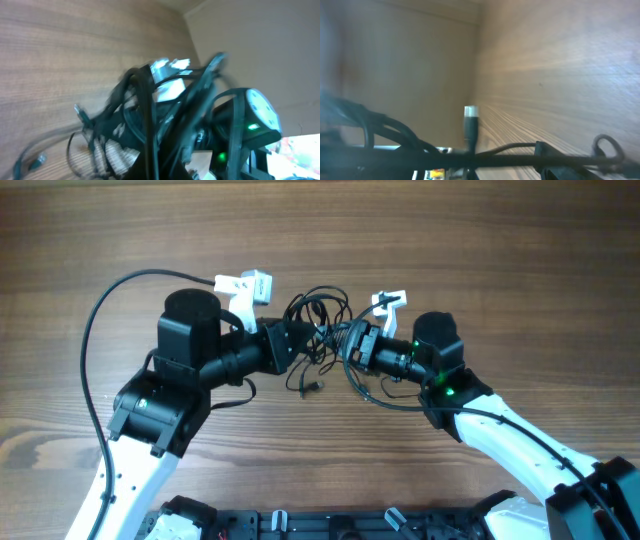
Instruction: Untangle cables
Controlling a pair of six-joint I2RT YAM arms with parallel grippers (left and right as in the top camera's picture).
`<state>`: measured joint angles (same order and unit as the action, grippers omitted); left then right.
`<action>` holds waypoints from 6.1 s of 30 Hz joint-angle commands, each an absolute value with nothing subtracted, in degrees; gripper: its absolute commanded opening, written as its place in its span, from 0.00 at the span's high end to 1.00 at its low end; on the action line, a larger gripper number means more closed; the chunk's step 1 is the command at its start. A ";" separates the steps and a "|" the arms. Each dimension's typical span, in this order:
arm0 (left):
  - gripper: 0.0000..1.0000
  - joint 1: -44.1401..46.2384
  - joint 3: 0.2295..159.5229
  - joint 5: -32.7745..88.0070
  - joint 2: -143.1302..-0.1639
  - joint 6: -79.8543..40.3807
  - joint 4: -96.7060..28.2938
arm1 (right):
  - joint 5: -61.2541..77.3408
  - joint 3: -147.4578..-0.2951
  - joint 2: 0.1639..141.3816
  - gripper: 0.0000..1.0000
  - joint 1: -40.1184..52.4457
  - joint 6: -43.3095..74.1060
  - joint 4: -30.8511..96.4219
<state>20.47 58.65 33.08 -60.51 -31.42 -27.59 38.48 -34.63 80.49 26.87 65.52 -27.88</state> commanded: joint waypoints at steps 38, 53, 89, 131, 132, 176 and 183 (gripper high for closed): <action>0.02 20.91 59.57 11.05 -85.73 -49.87 -36.38 | 55.96 -34.17 81.12 0.00 13.96 49.10 -23.35; 0.96 22.41 62.41 21.80 -90.35 -42.68 -17.78 | 47.22 -34.15 81.12 0.00 13.96 41.54 -3.75; 0.96 23.68 63.29 27.18 -52.14 -16.91 -33.52 | 26.59 -34.17 81.71 0.96 26.22 14.72 -17.93; 0.05 -1.61 63.22 30.63 -68.27 -30.20 -49.43 | 53.74 -34.17 59.42 0.79 9.65 23.07 4.36; 0.05 -0.56 63.22 30.65 -69.01 -30.22 -48.86 | 51.37 -34.17 59.44 0.54 10.81 21.82 4.38; 0.96 36.27 63.22 22.87 -98.50 -55.37 -36.91 | 5.56 -34.17 67.31 0.00 10.92 43.46 30.55; 0.96 30.83 63.22 12.56 -92.84 -42.24 -52.16 | 5.58 -34.15 68.36 0.01 10.92 43.53 28.95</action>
